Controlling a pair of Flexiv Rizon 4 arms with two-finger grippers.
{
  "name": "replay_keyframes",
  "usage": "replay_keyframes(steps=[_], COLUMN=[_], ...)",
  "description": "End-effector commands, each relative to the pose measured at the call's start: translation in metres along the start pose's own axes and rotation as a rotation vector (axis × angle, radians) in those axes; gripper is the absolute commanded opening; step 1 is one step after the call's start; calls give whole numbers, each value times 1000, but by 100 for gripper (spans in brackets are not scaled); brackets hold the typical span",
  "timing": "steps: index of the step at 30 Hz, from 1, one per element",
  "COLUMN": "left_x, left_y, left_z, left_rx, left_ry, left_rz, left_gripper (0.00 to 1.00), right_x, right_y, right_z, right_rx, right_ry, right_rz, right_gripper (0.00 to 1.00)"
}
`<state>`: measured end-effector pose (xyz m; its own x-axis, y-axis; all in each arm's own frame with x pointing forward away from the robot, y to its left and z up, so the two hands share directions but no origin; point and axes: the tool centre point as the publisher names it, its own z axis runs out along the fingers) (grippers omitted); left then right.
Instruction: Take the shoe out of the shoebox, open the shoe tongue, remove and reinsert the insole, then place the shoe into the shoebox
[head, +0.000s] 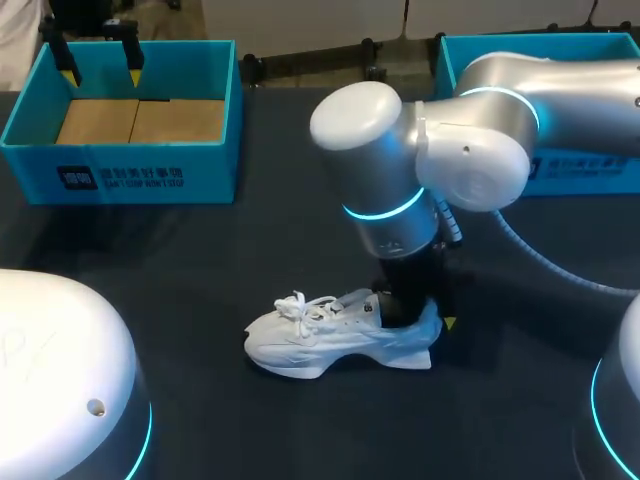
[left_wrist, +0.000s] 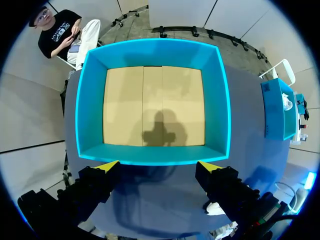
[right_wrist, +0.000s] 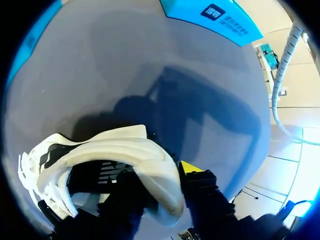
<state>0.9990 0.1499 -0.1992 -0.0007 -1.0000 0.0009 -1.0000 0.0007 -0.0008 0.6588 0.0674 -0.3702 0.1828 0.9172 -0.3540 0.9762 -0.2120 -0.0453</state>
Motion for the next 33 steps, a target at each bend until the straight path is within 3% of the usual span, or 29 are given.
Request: replay_keyframes(steps=[1, 5, 6, 8, 9, 12, 14, 24, 33], left_x=[0, 0, 0, 0, 0, 0, 0, 0, 0], left_y=[0, 0, 0, 0, 0, 0, 0, 0, 0], left_z=[0, 0, 0, 0, 0, 0, 0, 0, 0], left_rx=[0, 0, 0, 0, 0, 0, 0, 0, 0], left_ry=[0, 0, 0, 0, 0, 0, 0, 0, 0], left_rz=[0, 0, 0, 0, 0, 0, 0, 0, 0], left_gripper=[100, 100, 100, 100, 100, 100, 100, 100, 100], right_x=[6, 4, 4, 3, 2, 0, -3, -25, -53], right_y=[-5, -4, -4, -4, -5, -6, -6, -6, 1], right_z=[-5, -11, -13, -14, -15, -16, -19, -45, -75], right_rx=[-3, 13, 14, 16, 18, 24, 34, 102, 36], right_ry=[-28, -16, -15, -15, -8, -1, 6, 130, 228], right_rz=[221, 231, 232, 233, 240, 245, 246, 209, 126], right_gripper=[45, 51, 63, 70, 79, 84, 100, 100, 100])
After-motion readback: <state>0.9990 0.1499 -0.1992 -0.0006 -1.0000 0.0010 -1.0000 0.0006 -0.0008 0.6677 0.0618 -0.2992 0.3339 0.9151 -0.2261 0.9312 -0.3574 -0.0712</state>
